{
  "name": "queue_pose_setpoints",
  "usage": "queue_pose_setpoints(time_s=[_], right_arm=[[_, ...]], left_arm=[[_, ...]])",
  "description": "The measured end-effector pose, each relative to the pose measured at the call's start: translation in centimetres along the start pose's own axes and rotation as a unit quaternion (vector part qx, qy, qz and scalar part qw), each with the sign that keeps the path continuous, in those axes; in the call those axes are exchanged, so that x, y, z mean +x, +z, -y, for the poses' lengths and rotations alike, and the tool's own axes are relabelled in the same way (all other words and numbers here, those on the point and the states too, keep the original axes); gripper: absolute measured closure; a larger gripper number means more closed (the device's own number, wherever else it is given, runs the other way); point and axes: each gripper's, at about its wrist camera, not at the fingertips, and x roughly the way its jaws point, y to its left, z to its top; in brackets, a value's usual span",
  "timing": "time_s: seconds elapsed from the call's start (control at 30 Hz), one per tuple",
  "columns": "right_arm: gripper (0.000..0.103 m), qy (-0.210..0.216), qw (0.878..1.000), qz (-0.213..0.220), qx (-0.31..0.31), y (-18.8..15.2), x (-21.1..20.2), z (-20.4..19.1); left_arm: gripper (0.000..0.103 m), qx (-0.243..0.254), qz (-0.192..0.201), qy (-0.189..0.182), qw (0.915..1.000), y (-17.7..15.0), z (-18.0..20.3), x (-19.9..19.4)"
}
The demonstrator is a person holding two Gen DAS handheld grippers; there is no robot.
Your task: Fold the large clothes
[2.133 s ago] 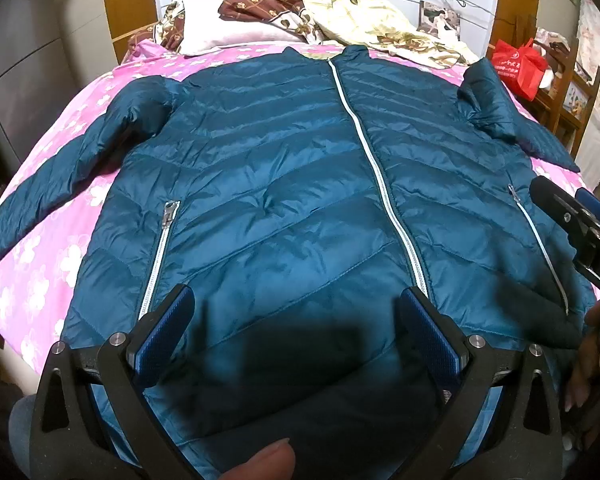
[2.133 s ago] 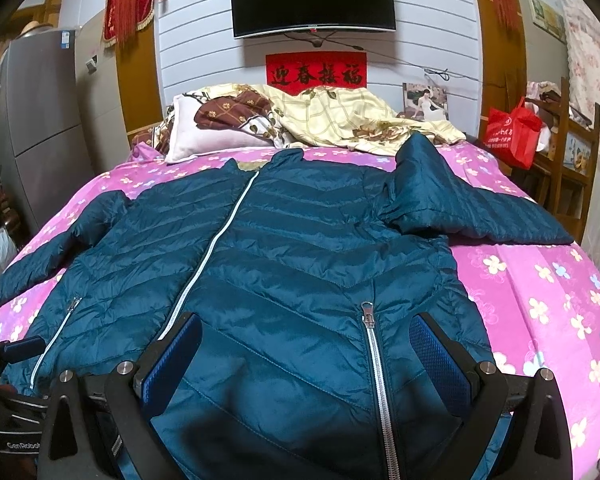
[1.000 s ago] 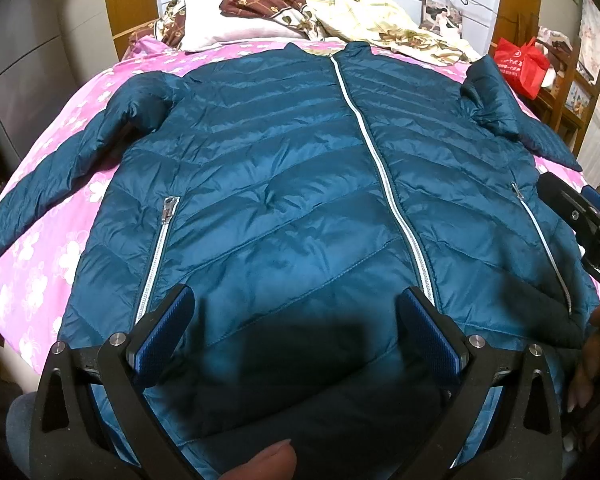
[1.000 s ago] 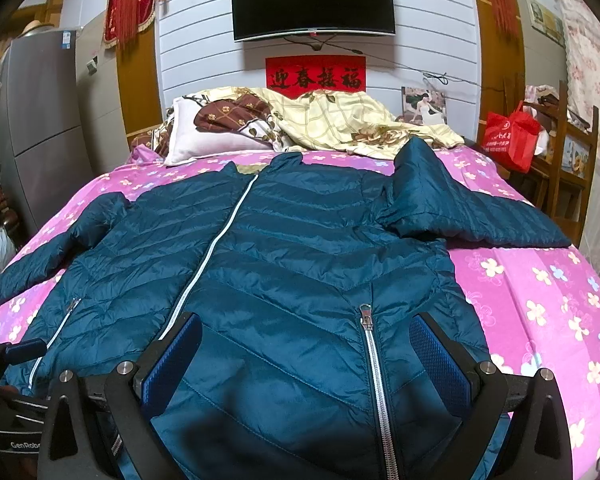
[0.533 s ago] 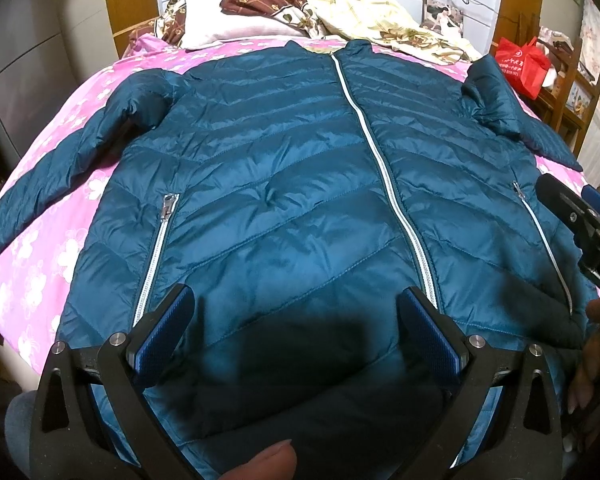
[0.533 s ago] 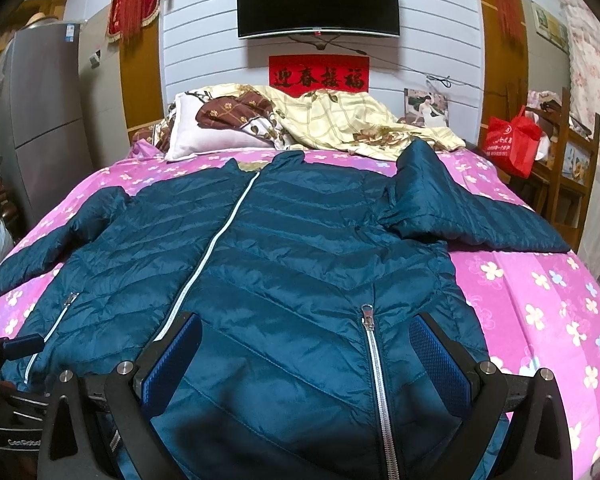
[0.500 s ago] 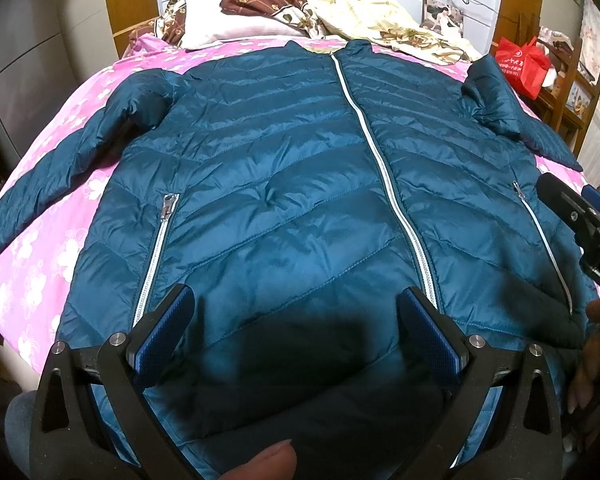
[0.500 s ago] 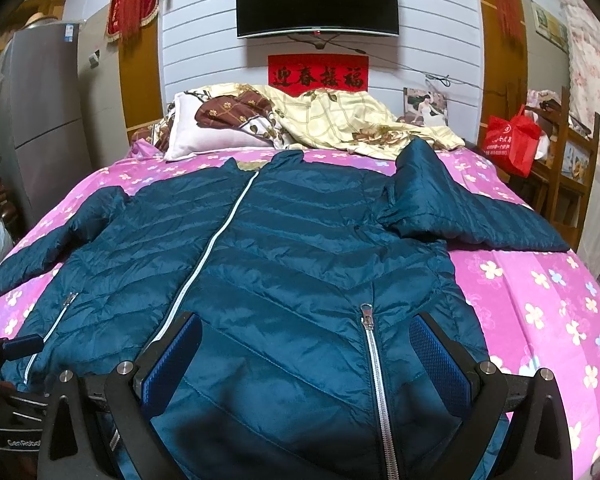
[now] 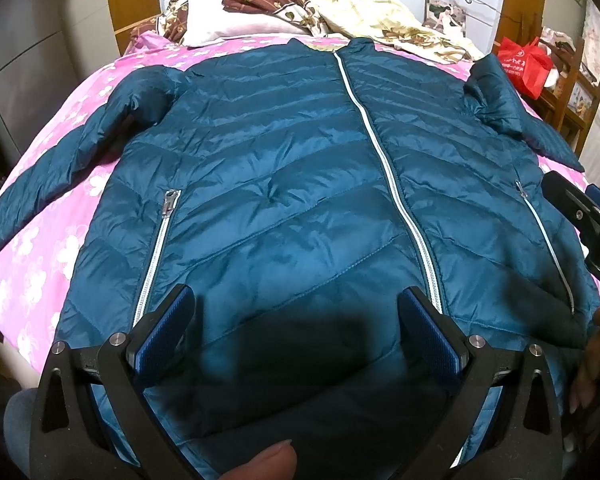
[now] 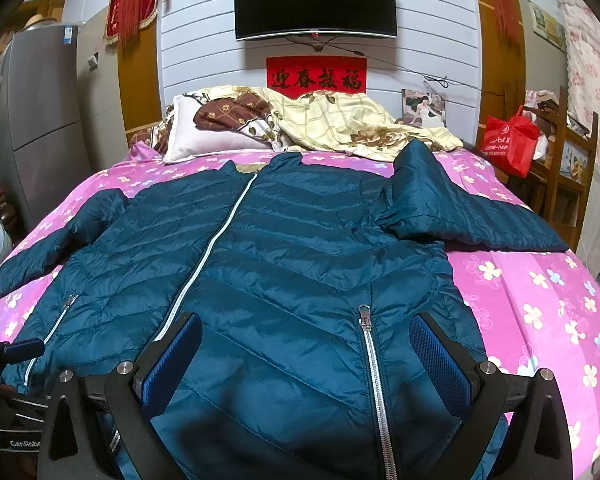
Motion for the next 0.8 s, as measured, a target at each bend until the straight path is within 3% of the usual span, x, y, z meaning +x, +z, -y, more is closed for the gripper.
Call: queue_pose_setpoints(time_s=[0.8], right_arm=[[0.000,-0.005,1.000,0.005,-0.022,-0.10,0.03,-0.83]], left_arm=[[0.000,-0.004,-0.006,0.004,1.0000,0.13,-0.56,0.55]])
